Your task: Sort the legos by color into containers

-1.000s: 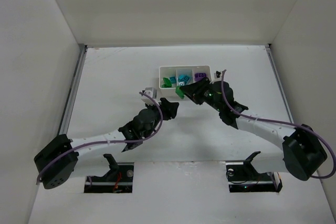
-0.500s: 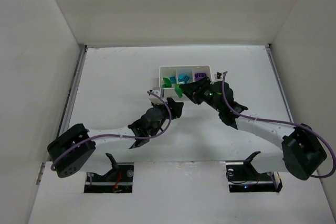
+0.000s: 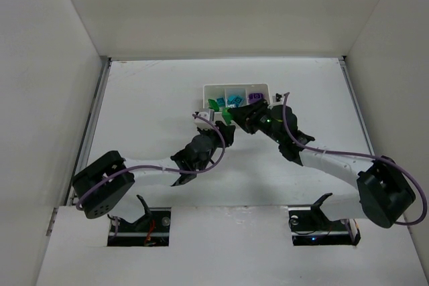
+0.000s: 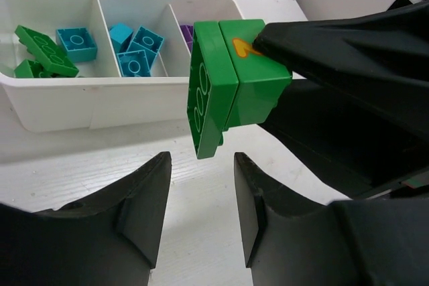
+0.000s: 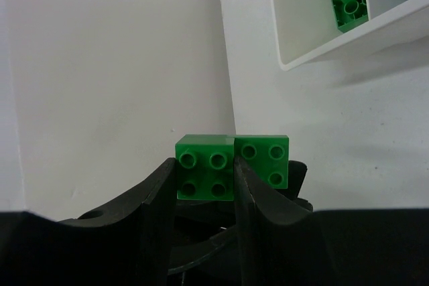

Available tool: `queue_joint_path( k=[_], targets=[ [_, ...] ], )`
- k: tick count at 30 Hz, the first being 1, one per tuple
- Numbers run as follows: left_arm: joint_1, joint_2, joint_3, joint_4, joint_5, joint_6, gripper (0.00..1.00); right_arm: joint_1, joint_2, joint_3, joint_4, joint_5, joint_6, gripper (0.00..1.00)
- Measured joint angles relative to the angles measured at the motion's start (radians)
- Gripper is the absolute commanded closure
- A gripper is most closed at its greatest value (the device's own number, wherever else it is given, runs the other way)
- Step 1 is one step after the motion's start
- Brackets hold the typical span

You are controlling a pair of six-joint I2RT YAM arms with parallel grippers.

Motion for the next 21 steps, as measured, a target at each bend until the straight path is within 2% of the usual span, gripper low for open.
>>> queue_joint_path(
  k=[6, 13, 21],
  targets=[
    [0.0, 0.006, 0.009, 0.027, -0.042, 0.026, 0.64, 0.0, 0.013, -0.015, 0.015, -0.019, 0.011, 0.71],
    [-0.003, 0.021, 0.014, 0.049, -0.062, 0.058, 0.81, 0.0, 0.032, -0.026, 0.054, -0.039, 0.035, 0.71],
    [-0.01, 0.032, 0.02, 0.049, -0.065, 0.102, 0.87, -0.022, 0.044, -0.029, 0.068, -0.07, 0.043, 0.71]
  ],
)
